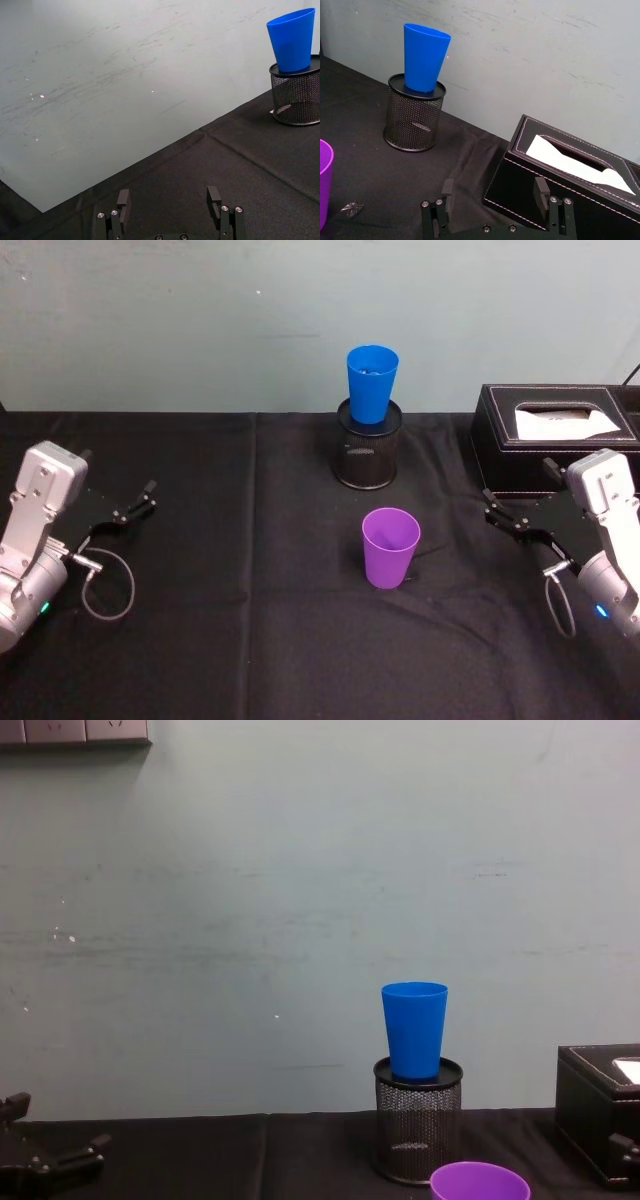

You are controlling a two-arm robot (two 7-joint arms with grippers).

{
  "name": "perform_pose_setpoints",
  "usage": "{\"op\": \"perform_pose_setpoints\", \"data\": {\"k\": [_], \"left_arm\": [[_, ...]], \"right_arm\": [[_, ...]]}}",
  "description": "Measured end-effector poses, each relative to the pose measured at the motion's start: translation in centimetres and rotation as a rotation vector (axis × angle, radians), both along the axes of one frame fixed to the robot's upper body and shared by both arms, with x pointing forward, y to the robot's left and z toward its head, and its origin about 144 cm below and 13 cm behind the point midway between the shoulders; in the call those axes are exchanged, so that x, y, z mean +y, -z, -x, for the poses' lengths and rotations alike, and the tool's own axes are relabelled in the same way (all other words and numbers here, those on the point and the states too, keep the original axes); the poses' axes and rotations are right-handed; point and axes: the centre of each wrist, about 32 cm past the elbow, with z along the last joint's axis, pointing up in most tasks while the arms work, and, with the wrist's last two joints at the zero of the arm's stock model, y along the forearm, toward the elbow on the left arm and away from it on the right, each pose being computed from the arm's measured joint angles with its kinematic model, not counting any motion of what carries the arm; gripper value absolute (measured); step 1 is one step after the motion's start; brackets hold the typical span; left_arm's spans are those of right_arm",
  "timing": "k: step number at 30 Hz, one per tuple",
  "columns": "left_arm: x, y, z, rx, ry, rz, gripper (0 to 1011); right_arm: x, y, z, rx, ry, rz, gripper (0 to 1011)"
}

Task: Pick up one cup with a gripper and tap it against the other cup.

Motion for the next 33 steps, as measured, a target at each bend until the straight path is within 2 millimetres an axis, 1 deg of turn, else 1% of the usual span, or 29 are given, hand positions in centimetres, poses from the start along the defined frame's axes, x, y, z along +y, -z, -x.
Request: {"op": "perform_pose_setpoints", "data": {"k": [33], "left_arm": [[0.0, 0.0, 0.0, 0.0, 0.0, 0.0, 1000]], "right_arm": [[0.0, 0.0, 0.0, 0.0, 0.0, 0.0, 1003]]}}
